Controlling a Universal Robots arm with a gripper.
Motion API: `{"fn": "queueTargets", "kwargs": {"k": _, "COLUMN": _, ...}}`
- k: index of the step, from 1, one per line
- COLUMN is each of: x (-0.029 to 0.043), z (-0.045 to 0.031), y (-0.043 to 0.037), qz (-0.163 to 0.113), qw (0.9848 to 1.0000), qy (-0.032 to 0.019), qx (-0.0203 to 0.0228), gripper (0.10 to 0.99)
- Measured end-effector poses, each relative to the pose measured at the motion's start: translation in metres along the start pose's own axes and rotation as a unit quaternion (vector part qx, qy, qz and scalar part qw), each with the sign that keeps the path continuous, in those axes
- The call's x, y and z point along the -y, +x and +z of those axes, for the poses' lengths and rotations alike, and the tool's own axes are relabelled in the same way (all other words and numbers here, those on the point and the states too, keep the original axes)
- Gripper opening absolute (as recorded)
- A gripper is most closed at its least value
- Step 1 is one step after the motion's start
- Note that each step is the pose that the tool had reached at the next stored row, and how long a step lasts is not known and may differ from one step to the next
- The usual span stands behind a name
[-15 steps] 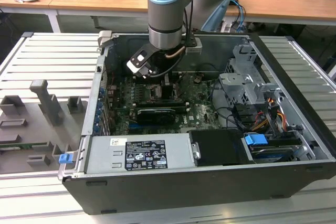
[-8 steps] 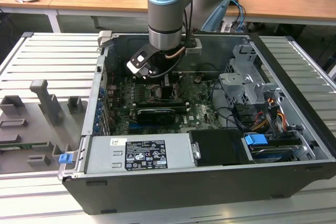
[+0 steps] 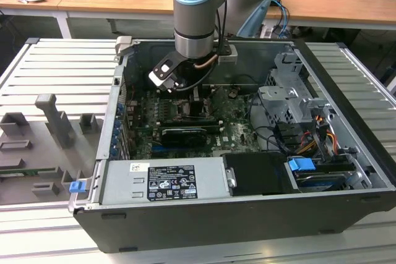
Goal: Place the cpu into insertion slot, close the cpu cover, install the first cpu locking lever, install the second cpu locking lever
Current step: 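Place the cpu into insertion slot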
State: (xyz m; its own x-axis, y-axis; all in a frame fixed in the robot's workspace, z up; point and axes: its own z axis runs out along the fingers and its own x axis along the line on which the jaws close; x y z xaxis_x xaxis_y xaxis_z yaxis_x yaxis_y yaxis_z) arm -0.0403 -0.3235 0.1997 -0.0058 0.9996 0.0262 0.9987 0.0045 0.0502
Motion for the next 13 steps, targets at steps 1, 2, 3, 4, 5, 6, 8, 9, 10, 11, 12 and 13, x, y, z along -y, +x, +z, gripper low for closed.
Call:
{"fn": "queueTargets", "kwargs": {"k": 1, "x": 0.0000, "z": 0.0000, "y": 0.0000, "qz": 0.000, "qw": 1.0000, "qy": 0.0001, "qx": 0.0003, "gripper": 0.537}}
{"fn": "queueTargets", "kwargs": {"k": 2, "x": 0.0000, "z": 0.0001, "y": -0.0001, "qz": 0.000, "qw": 1.0000, "qy": 0.0001, "qx": 0.0004, "gripper": 0.537}}
{"fn": "queueTargets", "kwargs": {"k": 3, "x": 0.0000, "z": 0.0001, "y": -0.0001, "qz": 0.001, "qw": 1.0000, "qy": 0.0001, "qx": 0.0005, "gripper": 0.537}}
{"fn": "queueTargets", "kwargs": {"k": 4, "x": 0.0000, "z": 0.0003, "y": 0.0000, "qz": 0.001, "qw": 1.0000, "qy": 0.0000, "qx": 0.0004, "gripper": 0.537}}
{"fn": "queueTargets", "kwargs": {"k": 5, "x": 0.0000, "z": 0.0005, "y": 0.0002, "qz": 0.001, "qw": 1.0000, "qy": 0.0000, "qx": 0.0003, "gripper": 0.537}}
{"fn": "queueTargets", "kwargs": {"k": 6, "x": 0.0001, "z": 0.0007, "y": 0.0004, "qz": 0.001, "qw": 1.0000, "qy": -0.0001, "qx": 0.0003, "gripper": 0.537}}
{"fn": "queueTargets", "kwargs": {"k": 8, "x": 0.0001, "z": 0.0010, "y": 0.0017, "qz": 0.001, "qw": 1.0000, "qy": 0.0000, "qx": 0.0004, "gripper": 0.612}}
{"fn": "queueTargets", "kwargs": {"k": 9, "x": 0.0001, "z": 0.0010, "y": 0.0024, "qz": 0.001, "qw": 1.0000, "qy": 0.0000, "qx": 0.0004, "gripper": 0.612}}
{"fn": "queueTargets", "kwargs": {"k": 10, "x": 0.0001, "z": 0.0011, "y": 0.0045, "qz": 0.001, "qw": 1.0000, "qy": 0.0000, "qx": 0.0004, "gripper": 0.612}}
{"fn": "queueTargets", "kwargs": {"k": 11, "x": 0.0001, "z": 0.0012, "y": 0.0059, "qz": 0.001, "qw": 1.0000, "qy": 0.0000, "qx": 0.0004, "gripper": 0.612}}
{"fn": "queueTargets", "kwargs": {"k": 12, "x": 0.0001, "z": 0.0014, "y": 0.0063, "qz": 0.002, "qw": 1.0000, "qy": 0.0000, "qx": 0.0004, "gripper": 0.612}}
{"fn": "queueTargets", "kwargs": {"k": 13, "x": 0.0001, "z": 0.0015, "y": 0.0064, "qz": 0.003, "qw": 1.0000, "qy": 0.0000, "qx": 0.0004, "gripper": 0.612}}
